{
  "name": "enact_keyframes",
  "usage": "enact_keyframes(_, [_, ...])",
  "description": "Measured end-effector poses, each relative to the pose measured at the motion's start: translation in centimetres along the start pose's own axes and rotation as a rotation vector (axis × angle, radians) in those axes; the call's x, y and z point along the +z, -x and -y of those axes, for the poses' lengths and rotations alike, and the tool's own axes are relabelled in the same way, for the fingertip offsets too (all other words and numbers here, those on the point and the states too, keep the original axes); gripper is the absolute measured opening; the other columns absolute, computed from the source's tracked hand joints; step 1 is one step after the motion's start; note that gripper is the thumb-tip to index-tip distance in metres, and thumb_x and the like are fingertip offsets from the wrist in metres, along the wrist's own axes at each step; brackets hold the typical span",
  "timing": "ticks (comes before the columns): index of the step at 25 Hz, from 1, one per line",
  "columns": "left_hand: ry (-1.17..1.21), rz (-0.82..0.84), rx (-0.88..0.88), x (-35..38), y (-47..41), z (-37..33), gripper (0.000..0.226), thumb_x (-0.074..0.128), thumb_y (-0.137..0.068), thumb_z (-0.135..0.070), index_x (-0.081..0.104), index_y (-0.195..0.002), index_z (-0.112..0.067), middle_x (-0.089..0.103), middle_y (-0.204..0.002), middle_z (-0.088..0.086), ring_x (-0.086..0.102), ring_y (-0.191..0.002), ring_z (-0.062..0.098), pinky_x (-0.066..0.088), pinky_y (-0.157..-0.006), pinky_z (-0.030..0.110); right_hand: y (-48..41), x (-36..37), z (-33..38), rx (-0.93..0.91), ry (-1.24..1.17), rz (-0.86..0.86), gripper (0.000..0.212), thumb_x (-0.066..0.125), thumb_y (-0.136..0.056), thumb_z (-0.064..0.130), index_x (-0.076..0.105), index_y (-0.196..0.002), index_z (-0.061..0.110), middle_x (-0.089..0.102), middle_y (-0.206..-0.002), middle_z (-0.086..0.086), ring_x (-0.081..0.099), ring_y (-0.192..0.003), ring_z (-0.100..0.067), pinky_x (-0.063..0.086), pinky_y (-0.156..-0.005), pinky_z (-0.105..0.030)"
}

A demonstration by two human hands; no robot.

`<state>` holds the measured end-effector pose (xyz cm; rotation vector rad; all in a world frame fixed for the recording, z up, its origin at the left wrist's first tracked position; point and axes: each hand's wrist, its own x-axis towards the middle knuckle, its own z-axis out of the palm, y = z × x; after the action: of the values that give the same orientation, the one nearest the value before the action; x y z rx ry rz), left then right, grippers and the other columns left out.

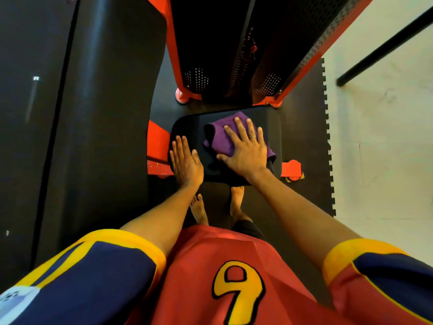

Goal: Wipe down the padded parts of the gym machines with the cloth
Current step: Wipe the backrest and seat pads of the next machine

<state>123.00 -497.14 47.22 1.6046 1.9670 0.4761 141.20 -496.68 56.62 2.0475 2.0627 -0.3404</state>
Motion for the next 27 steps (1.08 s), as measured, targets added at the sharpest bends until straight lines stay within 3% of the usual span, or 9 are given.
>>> enact_keyframes(4, [0.006,0.045,0.038,-0.5,1.1,0.5,0.065,0.02,-0.1,-0.031,0.013,-0.161,-0.01,0.008,-0.17,0.007,0.002,-0.157,0.021,-0.005,-0.127,0.036,3.7,3.3,3.3,-0.181,-0.003,-0.065,0.097,0.066,-0.087,0.064,0.018,-0.163,0.03,0.008,-0.171,-0.008,-0.002,-0.158,-0.035,-0.011,-0.125,-0.051])
enact_keyframes(7, [-0.01,0.04,0.065,-0.6,1.6,0.8,0.066,0.025,-0.099,-0.027,0.012,-0.161,-0.01,0.007,-0.17,0.008,0.002,-0.157,0.022,-0.005,-0.127,0.037,6.0,4.9,0.6,-0.285,0.084,-0.146,0.1,0.077,-0.081,0.046,0.023,-0.163,0.03,0.019,-0.17,-0.009,0.013,-0.157,-0.034,0.002,-0.127,-0.052])
enact_keyframes(9, [0.003,0.05,0.048,-0.4,1.9,1.0,0.061,0.03,-0.105,-0.026,0.012,-0.161,-0.011,0.007,-0.17,0.008,0.002,-0.158,0.022,-0.003,-0.128,0.039,6.6,4.7,-1.3,-0.295,0.115,-0.164,0.099,0.077,-0.083,0.038,0.02,-0.163,0.03,0.016,-0.171,-0.008,0.012,-0.157,-0.032,0.005,-0.127,-0.052])
enact_keyframes(11, [-0.003,0.064,0.051,-0.3,2.3,0.9,0.06,0.034,-0.107,-0.025,0.012,-0.161,-0.011,0.006,-0.17,0.008,0.002,-0.158,0.022,-0.004,-0.127,0.038,6.9,5.0,-1.0,-0.256,0.126,-0.157,0.1,0.075,-0.085,0.042,0.016,-0.164,0.028,0.012,-0.171,-0.01,0.008,-0.158,-0.035,0.001,-0.127,-0.054])
enact_keyframes(15, [-0.031,0.079,0.067,-0.4,2.2,1.2,0.067,0.039,-0.104,-0.021,0.007,-0.162,-0.01,0.001,-0.17,0.009,-0.002,-0.157,0.022,-0.007,-0.126,0.037,6.0,4.2,4.3,-0.237,0.099,0.014,0.106,0.061,-0.088,0.065,0.004,-0.165,0.021,-0.002,-0.171,-0.015,-0.008,-0.156,-0.04,-0.009,-0.125,-0.058])
enact_keyframes(18, [-0.04,0.079,0.072,-0.4,2.0,1.1,0.07,0.044,-0.102,-0.014,0.007,-0.162,-0.01,0.001,-0.17,0.009,-0.002,-0.157,0.023,-0.007,-0.127,0.037,4.7,2.1,2.6,-0.286,0.06,0.077,0.092,0.045,-0.093,0.072,0.005,-0.165,0.029,-0.004,-0.172,-0.008,-0.009,-0.158,-0.031,-0.01,-0.125,-0.051])
enact_keyframes(21, [-0.041,0.067,0.072,-0.3,2.1,1.1,0.063,0.037,-0.105,-0.014,0.009,-0.161,-0.01,0.003,-0.17,0.009,0.0,-0.157,0.024,-0.004,-0.127,0.04,3.9,1.1,0.3,-0.297,0.079,0.08,0.093,0.047,-0.091,0.075,0.004,-0.164,0.035,-0.005,-0.172,-0.005,-0.011,-0.158,-0.029,-0.009,-0.126,-0.05])
enact_keyframes(23, [-0.051,0.072,0.078,-0.3,2.1,1.2,0.068,0.043,-0.103,-0.013,0.007,-0.162,-0.01,0.001,-0.17,0.009,-0.002,-0.157,0.024,-0.007,-0.127,0.038,4.4,2.1,1.0,-0.314,0.115,0.065,0.093,0.053,-0.092,0.07,0.005,-0.164,0.035,-0.005,-0.172,-0.007,-0.01,-0.157,-0.033,-0.007,-0.126,-0.052])
enact_keyframes(27, [-0.022,0.08,0.07,-0.4,1.9,1.3,0.064,0.041,-0.107,-0.021,0.01,-0.162,-0.01,0.003,-0.17,0.009,0.0,-0.157,0.023,-0.007,-0.127,0.037,7.8,4.6,-1.3,-0.404,0.072,-0.136,0.083,0.065,-0.094,0.042,0.022,-0.163,0.027,0.017,-0.17,-0.013,0.013,-0.157,-0.037,0.01,-0.126,-0.05])
